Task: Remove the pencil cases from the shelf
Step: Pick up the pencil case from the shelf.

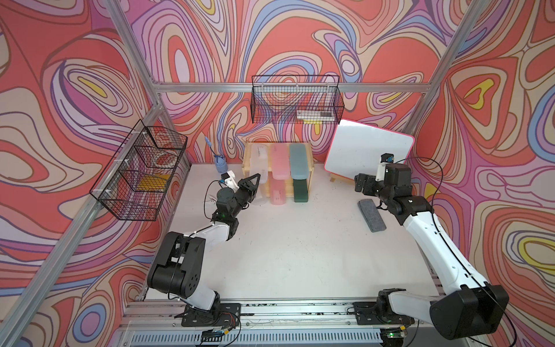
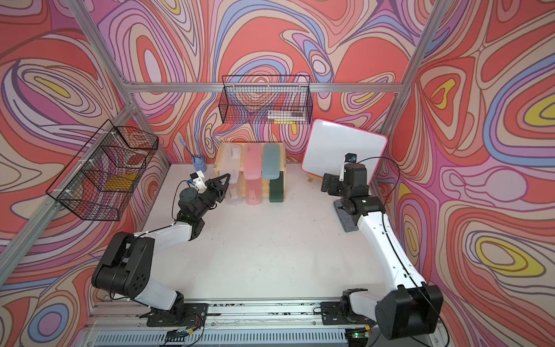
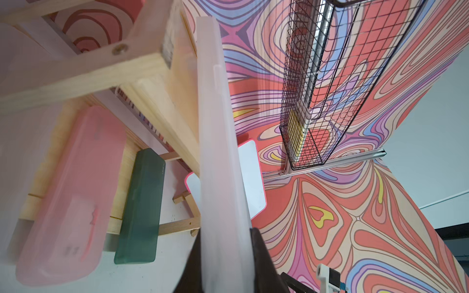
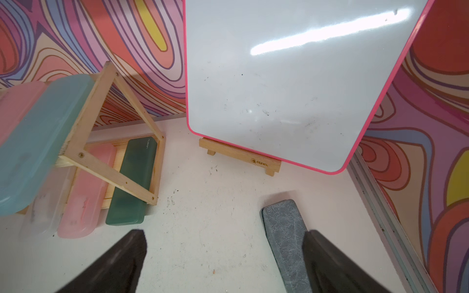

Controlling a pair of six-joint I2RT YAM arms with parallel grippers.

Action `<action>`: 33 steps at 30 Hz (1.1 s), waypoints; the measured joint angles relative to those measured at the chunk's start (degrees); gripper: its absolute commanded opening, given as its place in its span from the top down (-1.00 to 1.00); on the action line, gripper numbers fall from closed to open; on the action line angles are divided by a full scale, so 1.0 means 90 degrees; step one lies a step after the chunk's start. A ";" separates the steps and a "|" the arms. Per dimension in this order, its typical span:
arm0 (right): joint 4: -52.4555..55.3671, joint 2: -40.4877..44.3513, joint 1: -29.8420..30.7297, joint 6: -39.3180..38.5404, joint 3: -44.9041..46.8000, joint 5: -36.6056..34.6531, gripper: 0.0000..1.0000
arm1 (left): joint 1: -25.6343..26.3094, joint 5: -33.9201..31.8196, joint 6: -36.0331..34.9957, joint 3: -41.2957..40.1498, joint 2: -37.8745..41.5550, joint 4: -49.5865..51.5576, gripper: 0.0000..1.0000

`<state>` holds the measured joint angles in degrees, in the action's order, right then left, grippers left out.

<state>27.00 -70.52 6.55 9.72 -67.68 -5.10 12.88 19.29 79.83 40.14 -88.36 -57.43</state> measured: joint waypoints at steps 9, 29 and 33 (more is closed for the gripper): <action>-0.0002 0.0459 0.1039 0.1003 -0.0041 0.1535 -0.96 | 0.0957 -0.0580 -0.2300 -0.0794 0.2861 0.1800 1.00; -0.2091 -0.1608 0.4539 0.3461 -0.1134 0.2193 -0.96 | 0.4228 -0.4493 -0.6059 -0.2193 0.6798 0.4843 1.00; -0.2069 -0.2232 0.4699 0.3466 -0.1508 0.1875 -0.96 | 0.4422 -0.4770 -0.6232 -0.2191 0.6535 0.4801 1.00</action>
<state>8.38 -90.61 48.84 40.91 -81.25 11.77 52.69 -23.64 23.75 20.43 -29.54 -14.22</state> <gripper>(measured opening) 0.983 0.191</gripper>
